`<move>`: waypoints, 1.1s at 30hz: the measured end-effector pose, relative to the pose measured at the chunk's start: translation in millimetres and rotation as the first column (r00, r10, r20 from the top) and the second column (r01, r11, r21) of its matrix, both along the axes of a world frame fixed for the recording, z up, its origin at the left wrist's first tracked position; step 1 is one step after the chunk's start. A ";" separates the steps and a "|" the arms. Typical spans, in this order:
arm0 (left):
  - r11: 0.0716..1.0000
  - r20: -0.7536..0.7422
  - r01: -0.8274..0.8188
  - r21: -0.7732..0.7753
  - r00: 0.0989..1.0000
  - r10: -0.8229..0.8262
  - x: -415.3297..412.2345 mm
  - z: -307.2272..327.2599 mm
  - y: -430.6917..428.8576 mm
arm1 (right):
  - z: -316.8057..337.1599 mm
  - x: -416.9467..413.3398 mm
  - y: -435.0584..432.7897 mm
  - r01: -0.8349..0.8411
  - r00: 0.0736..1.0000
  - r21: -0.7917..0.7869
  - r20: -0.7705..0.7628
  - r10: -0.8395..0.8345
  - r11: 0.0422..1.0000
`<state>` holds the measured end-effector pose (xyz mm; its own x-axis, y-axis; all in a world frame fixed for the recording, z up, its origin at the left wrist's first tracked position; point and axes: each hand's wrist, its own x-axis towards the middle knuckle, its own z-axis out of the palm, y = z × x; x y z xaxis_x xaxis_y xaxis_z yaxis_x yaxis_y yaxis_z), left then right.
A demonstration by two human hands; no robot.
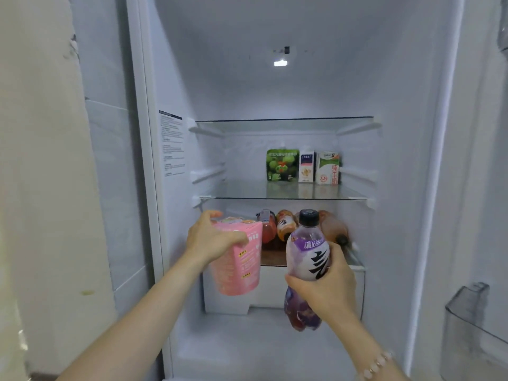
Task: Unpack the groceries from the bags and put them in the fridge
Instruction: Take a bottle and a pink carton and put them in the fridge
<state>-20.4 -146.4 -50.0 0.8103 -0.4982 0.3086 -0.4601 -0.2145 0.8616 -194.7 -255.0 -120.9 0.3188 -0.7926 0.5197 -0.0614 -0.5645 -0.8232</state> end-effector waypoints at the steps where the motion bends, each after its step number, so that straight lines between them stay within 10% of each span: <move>1: 1.000 -0.005 0.006 0.003 1.000 -0.006 6.3 -0.9 -4.4 | 1.1 5.1 -3.2 0.014 1.000 0.001 0.005 -0.014 1.000; 33: 0.992 0.088 -0.028 0.127 0.996 0.016 91.9 -14.5 -119.8 | 18.3 77.9 -60.0 0.151 0.986 0.017 0.065 -0.151 0.988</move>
<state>71.5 -266.2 -64.5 0.7946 -0.5204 0.3128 -0.5254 -0.3310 0.7839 -116.9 -315.0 -102.6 0.1603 -0.8352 0.5261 -0.0906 -0.5432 -0.8347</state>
